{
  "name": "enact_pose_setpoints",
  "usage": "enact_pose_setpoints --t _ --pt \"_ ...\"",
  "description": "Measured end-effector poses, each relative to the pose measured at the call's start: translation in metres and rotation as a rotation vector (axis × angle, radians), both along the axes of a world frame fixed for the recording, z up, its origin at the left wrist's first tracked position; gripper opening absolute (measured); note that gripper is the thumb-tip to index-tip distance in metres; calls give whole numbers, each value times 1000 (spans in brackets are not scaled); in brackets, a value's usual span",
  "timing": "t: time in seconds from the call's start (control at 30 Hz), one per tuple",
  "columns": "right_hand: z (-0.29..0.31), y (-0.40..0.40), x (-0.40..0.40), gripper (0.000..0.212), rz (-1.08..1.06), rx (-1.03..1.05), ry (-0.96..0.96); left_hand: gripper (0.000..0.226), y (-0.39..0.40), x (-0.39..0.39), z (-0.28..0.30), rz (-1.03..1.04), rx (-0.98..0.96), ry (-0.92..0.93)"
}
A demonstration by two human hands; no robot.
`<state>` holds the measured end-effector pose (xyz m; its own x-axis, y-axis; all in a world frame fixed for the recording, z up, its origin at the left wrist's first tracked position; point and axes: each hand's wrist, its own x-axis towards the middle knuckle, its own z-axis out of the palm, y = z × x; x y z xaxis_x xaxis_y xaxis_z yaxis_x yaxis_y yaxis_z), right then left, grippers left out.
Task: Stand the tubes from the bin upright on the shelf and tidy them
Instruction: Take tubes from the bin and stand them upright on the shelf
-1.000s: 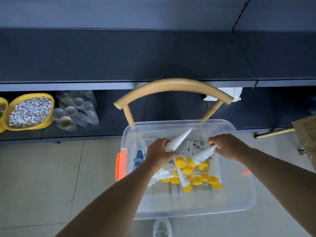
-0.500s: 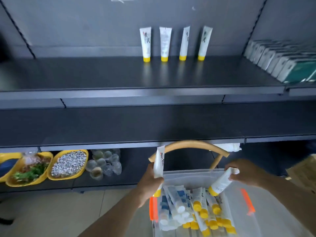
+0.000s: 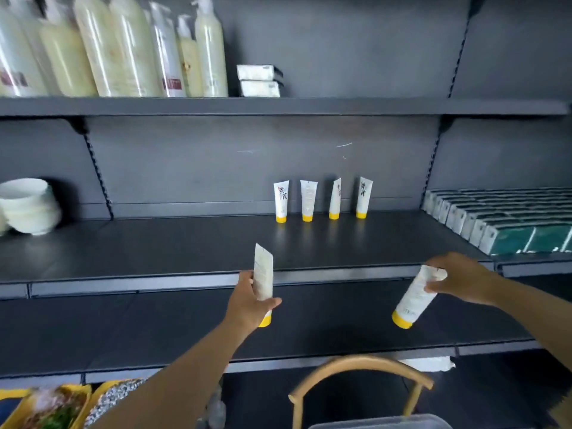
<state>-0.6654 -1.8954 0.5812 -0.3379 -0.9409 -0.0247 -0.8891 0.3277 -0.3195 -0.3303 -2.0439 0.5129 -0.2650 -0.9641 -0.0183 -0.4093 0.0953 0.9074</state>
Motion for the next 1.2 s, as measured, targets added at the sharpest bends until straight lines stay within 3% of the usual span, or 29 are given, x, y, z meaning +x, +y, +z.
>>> enact_pose_setpoints --t 0.2,0.57,0.87,0.97,1.07,1.2 --pt "36 -68 -25 18 -33 -173 -31 58 -81 -28 31 195 -134 -14" --pt "36 -216 -106 20 -10 -193 -34 56 -223 -96 43 396 -138 -156" --pt "35 -282 -127 30 -28 -219 -79 56 -303 -120 27 496 -112 -220" --pt "35 -297 -132 21 -65 -190 -49 54 -327 -124 21 507 -113 -225" --pt "32 -312 -141 40 -106 -147 -32 54 -347 -129 16 492 -132 -229" --pt "24 -331 -147 50 -158 -134 -19 55 -368 -136 9 475 -157 -238"
